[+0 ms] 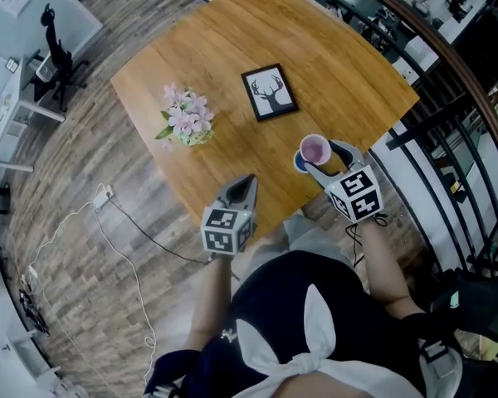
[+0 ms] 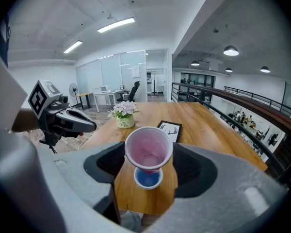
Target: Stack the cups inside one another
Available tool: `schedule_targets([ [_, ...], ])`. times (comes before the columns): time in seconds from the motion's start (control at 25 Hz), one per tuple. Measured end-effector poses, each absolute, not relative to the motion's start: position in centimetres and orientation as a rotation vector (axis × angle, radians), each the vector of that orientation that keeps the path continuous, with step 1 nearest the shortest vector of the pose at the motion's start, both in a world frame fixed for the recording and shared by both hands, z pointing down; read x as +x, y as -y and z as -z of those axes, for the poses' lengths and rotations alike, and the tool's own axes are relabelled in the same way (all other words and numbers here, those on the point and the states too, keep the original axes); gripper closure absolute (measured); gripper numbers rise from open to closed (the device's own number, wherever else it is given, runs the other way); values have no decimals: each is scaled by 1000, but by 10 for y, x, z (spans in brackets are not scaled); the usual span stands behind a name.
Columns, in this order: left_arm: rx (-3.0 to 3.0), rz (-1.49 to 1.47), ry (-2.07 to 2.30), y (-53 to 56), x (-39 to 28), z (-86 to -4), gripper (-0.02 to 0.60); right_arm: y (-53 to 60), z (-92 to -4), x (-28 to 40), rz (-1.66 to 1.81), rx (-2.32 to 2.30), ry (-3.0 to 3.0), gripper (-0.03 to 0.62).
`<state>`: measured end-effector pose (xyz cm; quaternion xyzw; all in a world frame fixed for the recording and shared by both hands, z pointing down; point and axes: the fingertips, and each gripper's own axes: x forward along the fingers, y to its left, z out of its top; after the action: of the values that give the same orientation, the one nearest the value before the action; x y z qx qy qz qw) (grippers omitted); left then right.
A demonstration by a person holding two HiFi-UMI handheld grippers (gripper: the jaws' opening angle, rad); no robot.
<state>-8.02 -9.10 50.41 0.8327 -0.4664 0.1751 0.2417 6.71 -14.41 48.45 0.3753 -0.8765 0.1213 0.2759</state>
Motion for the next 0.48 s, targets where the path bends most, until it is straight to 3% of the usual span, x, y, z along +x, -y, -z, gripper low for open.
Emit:
schedule_targets([
  [0.48,2259,-467,1281,91,-85,-508,564,147,-523,64,-370,983,2312,286],
])
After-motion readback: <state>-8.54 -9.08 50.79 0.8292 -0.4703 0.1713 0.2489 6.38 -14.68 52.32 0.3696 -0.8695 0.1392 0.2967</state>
